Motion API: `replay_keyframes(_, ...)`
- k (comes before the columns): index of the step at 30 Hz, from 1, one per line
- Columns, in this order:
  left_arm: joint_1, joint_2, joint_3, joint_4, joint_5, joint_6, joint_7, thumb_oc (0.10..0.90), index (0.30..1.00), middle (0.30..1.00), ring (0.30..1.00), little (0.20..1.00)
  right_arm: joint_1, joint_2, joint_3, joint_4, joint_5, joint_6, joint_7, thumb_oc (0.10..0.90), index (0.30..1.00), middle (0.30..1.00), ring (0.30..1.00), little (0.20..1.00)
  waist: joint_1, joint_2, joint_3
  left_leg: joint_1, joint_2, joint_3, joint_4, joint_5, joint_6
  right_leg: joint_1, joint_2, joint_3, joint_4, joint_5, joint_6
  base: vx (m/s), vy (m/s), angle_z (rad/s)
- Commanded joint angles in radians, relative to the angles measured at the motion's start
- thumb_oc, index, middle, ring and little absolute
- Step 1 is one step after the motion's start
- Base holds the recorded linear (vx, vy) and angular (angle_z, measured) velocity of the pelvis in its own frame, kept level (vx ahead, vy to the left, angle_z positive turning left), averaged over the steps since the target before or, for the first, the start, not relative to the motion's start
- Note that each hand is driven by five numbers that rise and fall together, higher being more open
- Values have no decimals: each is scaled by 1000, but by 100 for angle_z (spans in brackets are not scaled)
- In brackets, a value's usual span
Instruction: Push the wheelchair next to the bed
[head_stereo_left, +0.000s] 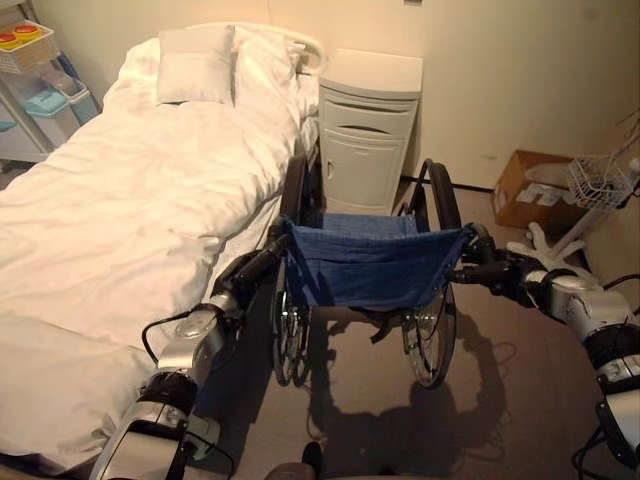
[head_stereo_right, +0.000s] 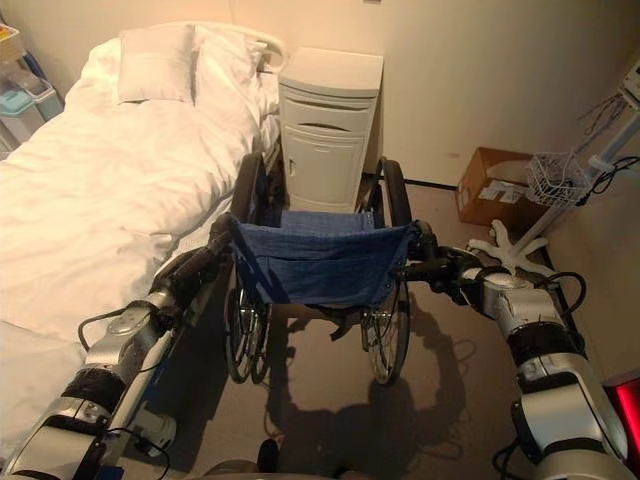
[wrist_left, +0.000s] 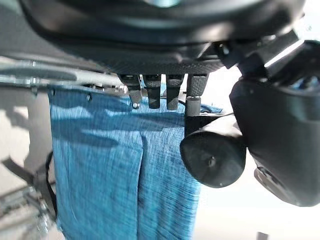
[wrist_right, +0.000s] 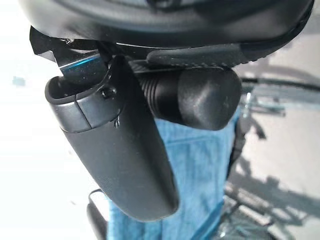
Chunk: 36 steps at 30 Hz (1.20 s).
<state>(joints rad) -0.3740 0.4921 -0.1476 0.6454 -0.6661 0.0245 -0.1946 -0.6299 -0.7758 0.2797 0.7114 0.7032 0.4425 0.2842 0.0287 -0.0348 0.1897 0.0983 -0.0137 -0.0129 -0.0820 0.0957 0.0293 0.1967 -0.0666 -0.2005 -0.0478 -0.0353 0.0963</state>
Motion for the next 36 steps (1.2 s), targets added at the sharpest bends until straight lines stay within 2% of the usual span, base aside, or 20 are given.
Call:
replay_keyframes(1,51,46,-1,40,-170,-41,-92,800,900,900,900,900,-64,-18,-61,-98,162,-137,42,800,900,900,900,900,45,-14,-45,18,-16,63,70,-147,5,-103,-37,42,122,22,24,0,0,0)
replay_keyframes(2,53,46,2,38,-189,-39,-96,800,900,900,900,900,-64,-22,-64,-100,168,-136,42,800,900,900,900,900,44,-15,-45,18,-15,64,69,-147,5,-103,-37,43,121,22,24,-1,2,-3)
replay_keyframes(4,68,36,34,41,-339,-17,-140,800,900,900,900,900,-52,-56,-93,-103,221,-147,43,800,900,900,900,900,35,-19,-48,21,-14,70,66,-151,5,-104,-34,48,117,21,24,-1,-3,-5)
replay_keyframes(7,80,31,68,66,-465,4,-176,800,900,900,900,900,-48,-100,-118,-105,255,-148,29,800,900,900,900,900,25,-25,-52,25,-13,78,60,-155,5,-104,-33,50,111,20,25,0,-2,-1)
replay_keyframes(12,101,39,127,106,-602,46,-238,800,900,900,900,900,-30,-165,-157,-71,286,-139,67,800,900,900,900,900,13,-32,-57,32,-11,88,53,-160,5,-101,-31,53,101,18,24,0,0,0)
replay_keyframes(17,119,56,179,142,-671,90,-269,800,900,900,900,900,-3,-209,-198,-52,333,-122,106,800,900,900,900,900,5,-40,-62,38,-11,93,47,-164,4,-97,-26,53,92,15,22,0,0,0)
replay_keyframes(27,142,64,250,211,-705,125,-330,800,900,900,900,900,79,-239,-291,-14,430,-40,212,800,900,900,900,900,-15,-45,-73,47,-11,104,33,-168,3,-94,-17,58,79,9,22,-3,-6,-3)
replay_keyframes(29,155,54,265,211,-680,110,-348,800,900,900,900,900,136,-220,-342,-7,422,-12,229,800,900,900,900,900,-22,-46,-70,47,-10,108,33,-170,1,-97,-15,59,80,11,25,-16,-34,-6)
replay_keyframes(33,184,32,269,217,-614,90,-350,800,900,900,900,900,242,-167,-421,54,394,2,275,800,900,900,900,900,-26,-43,-67,47,-7,114,32,-170,-1,-103,-14,60,78,13,29,-23,-26,-5)
replay_keyframes(36,202,1,239,233,-476,18,-345,800,900,900,900,900,309,-83,-449,109,319,-47,277,800,900,900,900,900,-25,-36,-59,46,-9,115,33,-170,1,-105,-13,62,78,15,31,-29,-24,-5)
